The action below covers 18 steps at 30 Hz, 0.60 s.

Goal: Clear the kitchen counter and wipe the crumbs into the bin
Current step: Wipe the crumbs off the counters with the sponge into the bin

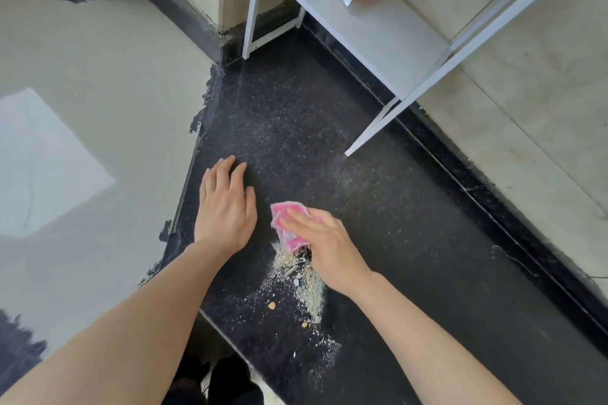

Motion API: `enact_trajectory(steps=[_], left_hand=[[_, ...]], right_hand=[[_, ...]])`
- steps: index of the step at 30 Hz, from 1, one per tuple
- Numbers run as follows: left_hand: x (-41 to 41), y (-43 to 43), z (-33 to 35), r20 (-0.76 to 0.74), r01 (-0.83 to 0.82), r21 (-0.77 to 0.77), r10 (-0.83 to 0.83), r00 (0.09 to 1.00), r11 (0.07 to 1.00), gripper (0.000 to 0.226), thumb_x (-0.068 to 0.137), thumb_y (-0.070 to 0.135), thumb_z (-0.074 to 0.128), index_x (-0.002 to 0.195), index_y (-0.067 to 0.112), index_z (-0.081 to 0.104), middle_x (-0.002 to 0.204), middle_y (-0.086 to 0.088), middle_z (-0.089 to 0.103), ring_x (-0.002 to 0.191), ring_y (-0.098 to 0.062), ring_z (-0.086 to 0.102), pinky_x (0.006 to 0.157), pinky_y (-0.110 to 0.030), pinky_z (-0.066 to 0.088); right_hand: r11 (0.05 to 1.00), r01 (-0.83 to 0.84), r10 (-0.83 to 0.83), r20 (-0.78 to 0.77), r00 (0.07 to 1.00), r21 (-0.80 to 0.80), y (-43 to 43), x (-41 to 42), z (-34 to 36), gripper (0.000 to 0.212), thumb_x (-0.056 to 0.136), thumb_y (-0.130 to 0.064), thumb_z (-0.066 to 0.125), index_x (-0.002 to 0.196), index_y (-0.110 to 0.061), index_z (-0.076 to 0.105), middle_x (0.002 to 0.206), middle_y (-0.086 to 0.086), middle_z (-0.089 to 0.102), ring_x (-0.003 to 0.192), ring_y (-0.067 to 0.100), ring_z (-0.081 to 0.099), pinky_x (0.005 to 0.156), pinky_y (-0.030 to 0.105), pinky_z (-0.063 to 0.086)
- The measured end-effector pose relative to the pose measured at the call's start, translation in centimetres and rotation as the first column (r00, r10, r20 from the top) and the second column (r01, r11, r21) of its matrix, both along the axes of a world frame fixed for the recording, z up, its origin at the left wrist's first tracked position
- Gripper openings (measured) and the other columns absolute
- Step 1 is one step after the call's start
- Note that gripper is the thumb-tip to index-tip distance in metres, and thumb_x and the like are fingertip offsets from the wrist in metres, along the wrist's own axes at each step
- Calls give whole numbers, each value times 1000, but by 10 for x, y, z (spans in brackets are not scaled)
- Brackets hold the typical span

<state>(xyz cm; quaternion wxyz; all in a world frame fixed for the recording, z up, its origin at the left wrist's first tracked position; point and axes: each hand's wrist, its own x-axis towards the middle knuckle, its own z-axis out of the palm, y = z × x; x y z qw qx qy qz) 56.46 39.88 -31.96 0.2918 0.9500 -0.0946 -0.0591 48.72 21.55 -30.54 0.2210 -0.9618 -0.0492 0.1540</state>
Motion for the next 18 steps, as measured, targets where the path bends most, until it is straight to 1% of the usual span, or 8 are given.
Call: enact_trajectory(steps=[3,6,8,10,13,15,16,18], left_hand=[[-8,16,8,-65,90,-90,-96,993,992,48,100,24,33,144,4,29,153,-12,23,142,-27,15,118,-37,8],[-37,37,16,-119,75,-137,-91,989,988,50,100,25,33,146,6,25,154,-8,20,142,-23,12,118,-34,8],[-61,49,18,-135,63,-143,-82,987,988,51,100,26,33,147,7,23,155,-7,19,143,-22,12,119,-35,8],[-78,60,18,-136,81,-94,-93,986,992,53,100,28,32,148,8,20,156,-5,16,144,-20,8,119,-33,6],[-90,70,10,-107,155,47,-149,983,987,58,100,31,28,150,8,10,159,-4,5,146,-18,-1,119,-30,-1],[-94,71,5,-100,174,99,-164,981,980,60,100,33,27,151,9,5,159,-4,1,146,-18,-4,119,-30,-4],[-94,71,3,-103,173,114,-162,981,978,61,100,34,27,151,10,4,159,-4,0,146,-18,-6,118,-31,-4],[-95,69,0,-110,165,134,-151,982,977,61,100,35,26,151,11,2,159,-4,-1,146,-19,-7,117,-32,-4]], right_hand=[[973,60,-29,-139,990,224,3,-33,20,69,82,19,41,132,-27,55,140,-10,46,125,5,35,110,17,23],[879,247,-190,-175,966,407,-8,-37,46,62,86,13,48,120,-36,63,128,-16,57,118,-8,45,101,8,34],[827,313,-278,-144,950,467,-24,-22,54,54,87,12,51,119,-30,65,125,-11,62,118,-4,52,100,15,41],[740,429,-420,-143,896,518,-42,-5,50,44,89,12,49,119,-15,66,122,0,66,116,10,59,104,29,43],[717,599,-596,-132,792,356,-53,2,26,51,89,16,40,125,-13,62,120,15,61,113,31,57,111,38,34],[777,602,-603,-56,795,182,-42,-14,9,64,86,15,35,129,-26,58,111,9,49,103,30,49,102,26,30],[799,578,-584,-18,812,168,-32,-26,5,66,85,14,36,127,-32,58,107,5,44,100,26,44,97,25,29],[811,536,-543,-37,839,235,-10,-50,4,65,86,11,41,125,-38,57,108,1,41,104,23,42,104,29,27]])
